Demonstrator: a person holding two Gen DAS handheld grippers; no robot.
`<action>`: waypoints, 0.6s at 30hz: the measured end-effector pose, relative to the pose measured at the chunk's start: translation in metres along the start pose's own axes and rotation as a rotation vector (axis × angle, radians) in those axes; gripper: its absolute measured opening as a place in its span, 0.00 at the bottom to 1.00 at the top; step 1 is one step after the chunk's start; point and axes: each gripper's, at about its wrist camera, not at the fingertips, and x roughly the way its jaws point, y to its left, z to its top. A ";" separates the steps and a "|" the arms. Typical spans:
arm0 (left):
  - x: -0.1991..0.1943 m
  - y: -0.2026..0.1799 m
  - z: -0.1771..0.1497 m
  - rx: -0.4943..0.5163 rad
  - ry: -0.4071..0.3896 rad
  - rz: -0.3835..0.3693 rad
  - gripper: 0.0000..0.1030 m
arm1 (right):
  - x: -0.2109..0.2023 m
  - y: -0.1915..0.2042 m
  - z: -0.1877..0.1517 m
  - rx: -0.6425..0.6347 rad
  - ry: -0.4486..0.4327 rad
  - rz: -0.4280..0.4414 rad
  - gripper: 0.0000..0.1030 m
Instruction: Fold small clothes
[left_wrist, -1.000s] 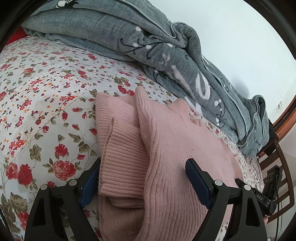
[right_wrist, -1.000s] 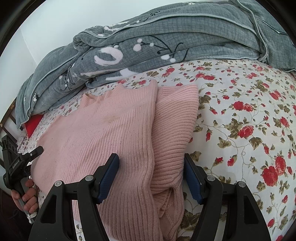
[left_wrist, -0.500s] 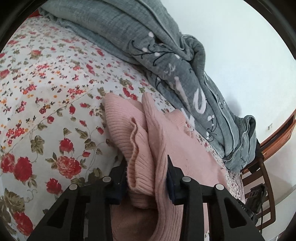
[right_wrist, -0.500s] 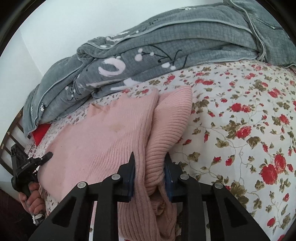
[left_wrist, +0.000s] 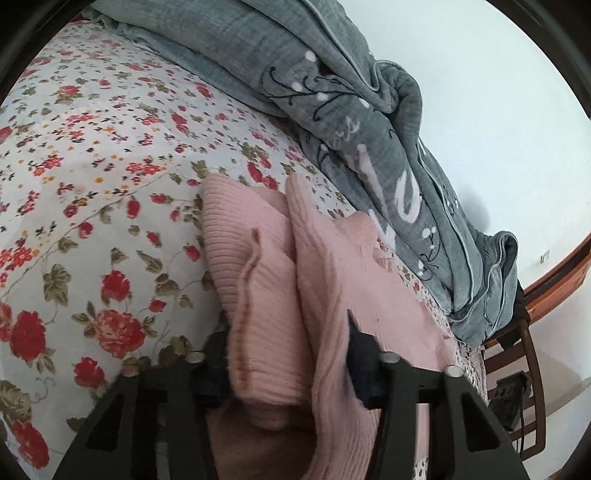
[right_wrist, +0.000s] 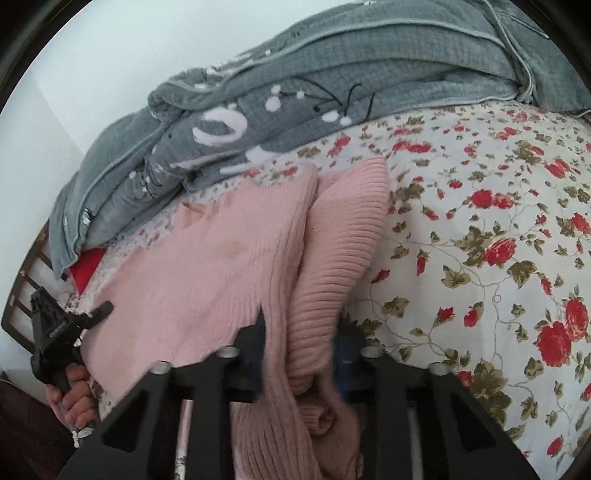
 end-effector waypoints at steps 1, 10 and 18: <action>-0.002 0.002 0.000 -0.011 -0.007 -0.009 0.31 | -0.002 0.000 0.000 0.000 -0.009 0.009 0.23; -0.014 -0.008 -0.004 0.017 -0.031 -0.047 0.24 | -0.031 0.003 0.001 -0.004 -0.086 0.035 0.20; -0.006 -0.038 -0.030 0.105 0.037 -0.050 0.24 | -0.073 -0.026 -0.009 0.089 -0.111 0.022 0.19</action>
